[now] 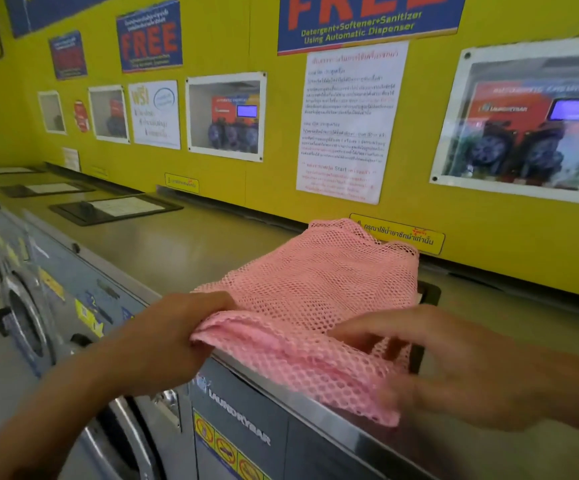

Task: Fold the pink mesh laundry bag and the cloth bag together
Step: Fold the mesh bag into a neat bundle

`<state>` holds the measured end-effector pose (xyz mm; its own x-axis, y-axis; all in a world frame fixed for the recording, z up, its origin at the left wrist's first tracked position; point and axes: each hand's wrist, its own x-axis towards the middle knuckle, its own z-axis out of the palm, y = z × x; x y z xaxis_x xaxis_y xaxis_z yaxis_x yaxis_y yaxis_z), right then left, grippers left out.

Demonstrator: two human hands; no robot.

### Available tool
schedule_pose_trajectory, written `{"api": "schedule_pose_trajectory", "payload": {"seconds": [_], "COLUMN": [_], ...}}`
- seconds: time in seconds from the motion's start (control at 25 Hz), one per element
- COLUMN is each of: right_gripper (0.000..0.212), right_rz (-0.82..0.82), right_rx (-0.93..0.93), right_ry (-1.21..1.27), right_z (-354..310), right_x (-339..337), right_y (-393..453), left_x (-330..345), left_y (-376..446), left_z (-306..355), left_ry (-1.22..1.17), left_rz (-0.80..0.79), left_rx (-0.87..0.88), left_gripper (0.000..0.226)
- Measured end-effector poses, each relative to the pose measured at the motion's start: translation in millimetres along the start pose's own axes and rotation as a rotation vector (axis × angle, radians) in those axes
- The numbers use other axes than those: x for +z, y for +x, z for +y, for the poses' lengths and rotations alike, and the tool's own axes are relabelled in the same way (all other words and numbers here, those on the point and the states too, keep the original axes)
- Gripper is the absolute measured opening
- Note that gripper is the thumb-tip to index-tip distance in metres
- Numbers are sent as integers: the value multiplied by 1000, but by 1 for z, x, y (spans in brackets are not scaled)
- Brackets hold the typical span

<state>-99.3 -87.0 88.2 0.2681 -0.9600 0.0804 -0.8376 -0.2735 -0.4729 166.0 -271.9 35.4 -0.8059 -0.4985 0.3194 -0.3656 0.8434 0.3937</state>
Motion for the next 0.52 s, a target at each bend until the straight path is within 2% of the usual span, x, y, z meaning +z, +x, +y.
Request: {"api": "schedule_pose_trajectory", "payload": {"seconds": [0.08, 0.12, 0.2, 0.28, 0.32, 0.36, 0.44, 0.52], "right_gripper": [51, 49, 48, 63, 76, 85, 88, 87], "right_rz": [146, 196, 209, 103, 28, -50, -148, -125], "right_rx": [11, 42, 144, 235, 268, 297, 343, 360], "right_ry": [77, 62, -70, -240, -313, -380, -424, -383], "right_z": [17, 26, 44, 58, 63, 67, 71, 71], "right_x": [-10, -14, -13, 0, 8, 15, 23, 20], "right_y": [12, 21, 41, 59, 65, 69, 72, 69], "left_x": [-34, -49, -58, -30, -6, 19, 56, 61], "left_y": [-5, -2, 18, 49, 60, 69, 80, 80], "left_z": [9, 18, 35, 50, 52, 51, 39, 19], "left_ry": [-194, -285, -419, -269, -170, -87, 92, 172], "left_rz": [-275, -303, -180, -10, 18, 3, -96, -150], "left_rx": [-118, -110, -24, -33, -28, -22, -80, -129], "left_gripper": [35, 39, 36, 29, 33, 43, 58, 64]}}
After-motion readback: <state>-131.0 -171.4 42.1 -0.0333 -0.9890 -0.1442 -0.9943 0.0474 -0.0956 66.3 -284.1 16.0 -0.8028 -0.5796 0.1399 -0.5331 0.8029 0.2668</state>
